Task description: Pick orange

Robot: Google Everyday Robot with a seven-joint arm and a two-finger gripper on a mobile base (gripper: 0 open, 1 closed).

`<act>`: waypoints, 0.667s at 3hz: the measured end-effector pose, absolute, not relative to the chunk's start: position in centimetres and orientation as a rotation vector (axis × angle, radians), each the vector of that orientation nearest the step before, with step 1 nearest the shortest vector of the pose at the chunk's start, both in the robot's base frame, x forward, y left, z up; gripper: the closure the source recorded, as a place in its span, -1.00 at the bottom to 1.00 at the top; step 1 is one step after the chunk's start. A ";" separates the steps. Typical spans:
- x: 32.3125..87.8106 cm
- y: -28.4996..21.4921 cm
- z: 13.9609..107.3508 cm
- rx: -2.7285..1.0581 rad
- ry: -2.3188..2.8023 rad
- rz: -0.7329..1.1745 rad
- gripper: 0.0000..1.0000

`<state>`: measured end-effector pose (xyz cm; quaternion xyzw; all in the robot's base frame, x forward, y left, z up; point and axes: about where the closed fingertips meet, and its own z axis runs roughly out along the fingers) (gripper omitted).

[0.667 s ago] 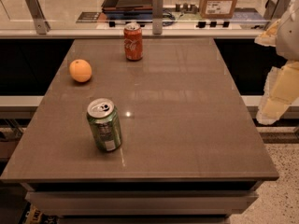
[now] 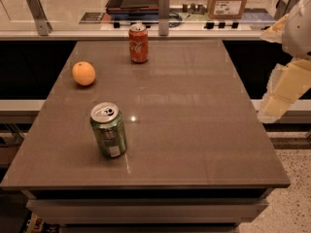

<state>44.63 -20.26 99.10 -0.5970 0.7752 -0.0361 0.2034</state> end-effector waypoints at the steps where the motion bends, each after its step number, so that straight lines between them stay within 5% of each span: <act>1: 46.3 -17.8 99.8 -1.583 2.077 -0.029 -1.00; 2: 48.3 -15.1 100.5 -1.473 1.956 0.082 -1.00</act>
Offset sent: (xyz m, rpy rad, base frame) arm 0.0642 0.0819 0.0272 0.5030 -0.2357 0.0326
